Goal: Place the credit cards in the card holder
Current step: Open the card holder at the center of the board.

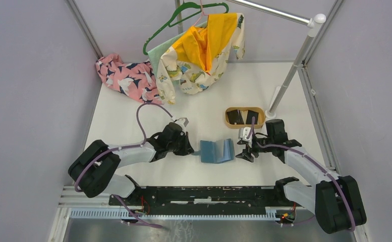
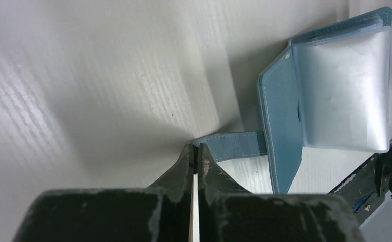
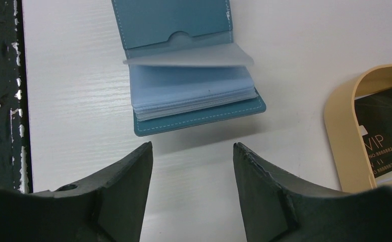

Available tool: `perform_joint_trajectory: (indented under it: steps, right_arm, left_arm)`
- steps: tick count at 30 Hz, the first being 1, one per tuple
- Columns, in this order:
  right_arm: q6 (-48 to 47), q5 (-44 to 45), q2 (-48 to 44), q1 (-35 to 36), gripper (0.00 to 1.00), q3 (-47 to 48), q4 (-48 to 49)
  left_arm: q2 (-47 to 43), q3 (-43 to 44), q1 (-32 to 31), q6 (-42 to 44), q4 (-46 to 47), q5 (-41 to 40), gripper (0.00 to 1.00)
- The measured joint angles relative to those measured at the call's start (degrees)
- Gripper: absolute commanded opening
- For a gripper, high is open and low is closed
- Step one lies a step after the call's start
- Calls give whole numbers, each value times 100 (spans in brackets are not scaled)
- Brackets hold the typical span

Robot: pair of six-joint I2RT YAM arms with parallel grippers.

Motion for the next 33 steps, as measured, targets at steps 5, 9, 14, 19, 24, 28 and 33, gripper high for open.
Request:
perform_joint_trajectory:
  steps: [5,9,14,19,24,28,33]
  right_arm:
    - [474,96,76,0,57,-55,313]
    - [828,-83,114,0,49,-55,446]
    - [1222,-595,22,76,24,-55,643]
    - [1574,-374,393,710,15,225,730]
    - [1792,378,831,1141,13,361,872]
    - [1921,809,1019,1287,13,361,881]
    - [1880,861,999,1436,14,413,813]
  left_arm:
    - [-372,-258,-17,-203,-94,-356,4]
    - [-815,-367,-22,-262,-601,-649,3]
    - [-962,-367,-42,-262,-914,-750,2]
    - [-918,-348,-186,-267,-892,-800,2]
    - [-887,-343,-332,-330,-859,-809,3]
    - [-835,-295,-378,-341,-872,-848,3]
    - [-796,-247,-415,-343,-892,-901,5]
